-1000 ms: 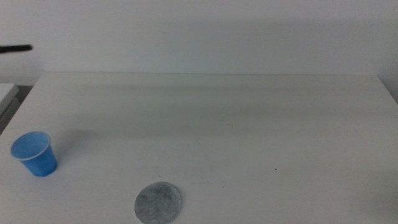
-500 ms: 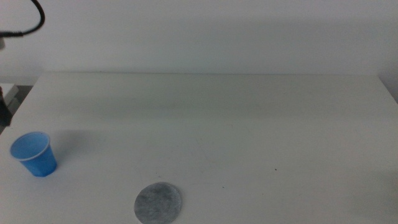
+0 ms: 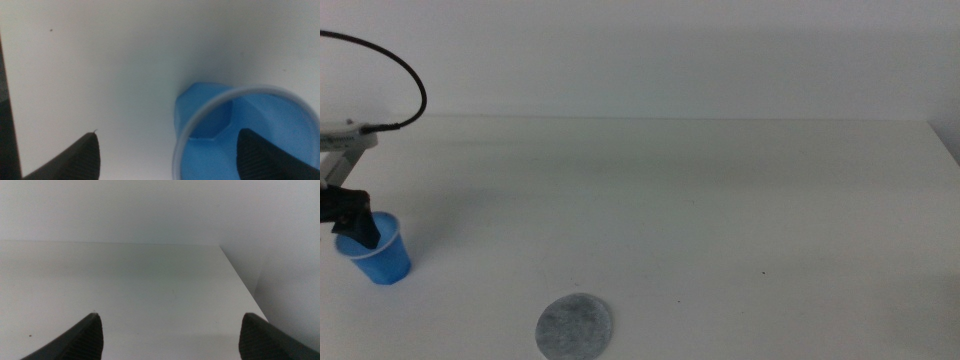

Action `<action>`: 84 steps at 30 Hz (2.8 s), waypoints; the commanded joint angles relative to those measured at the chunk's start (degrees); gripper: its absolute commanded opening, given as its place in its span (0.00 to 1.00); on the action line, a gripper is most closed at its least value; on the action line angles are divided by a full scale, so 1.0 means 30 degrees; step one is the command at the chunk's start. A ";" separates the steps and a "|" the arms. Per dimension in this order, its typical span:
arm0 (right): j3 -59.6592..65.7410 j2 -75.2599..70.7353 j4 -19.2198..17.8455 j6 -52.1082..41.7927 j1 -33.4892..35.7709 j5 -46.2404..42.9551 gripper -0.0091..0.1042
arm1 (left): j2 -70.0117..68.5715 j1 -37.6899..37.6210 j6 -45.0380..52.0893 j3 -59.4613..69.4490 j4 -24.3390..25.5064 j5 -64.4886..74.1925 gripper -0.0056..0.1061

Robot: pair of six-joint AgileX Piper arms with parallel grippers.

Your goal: Place an empty cup on a cup mat.

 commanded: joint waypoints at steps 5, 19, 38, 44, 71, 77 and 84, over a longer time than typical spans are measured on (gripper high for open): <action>0.0062 -0.0092 -0.0154 -0.0123 0.0000 -0.0084 0.90 | 0.0428 0.0017 0.0498 -0.0129 -0.0447 -0.0188 0.70; 0.0062 -0.0092 -0.0154 -0.0123 0.0000 -0.0084 0.90 | -0.1108 -0.0883 -0.1575 -0.0129 -0.1599 0.1864 0.03; 0.0062 -0.0092 -0.0154 -0.0123 0.0000 -0.0084 0.90 | -0.3861 -1.5762 -0.9570 0.2362 -0.0313 -0.0328 0.03; 0.0062 -0.0092 -0.0154 -0.0123 0.0000 -0.0084 0.90 | -0.3861 -1.5990 -1.0230 0.3771 -0.0183 -0.2007 0.03; 0.0062 -0.0092 -0.0154 -0.0123 0.0000 -0.0084 0.90 | -0.3861 -1.5951 -1.1162 0.4878 0.0638 -0.2779 0.45; 0.0062 -0.0092 -0.0154 -0.0123 0.0000 -0.0084 0.90 | -0.4361 -1.5951 -1.0518 0.4808 0.0489 -0.2398 0.89; 0.0062 -0.0092 -0.0154 -0.0123 0.0000 -0.0084 0.90 | -0.7655 -1.5107 -0.7598 0.4282 -0.0701 -0.1695 0.89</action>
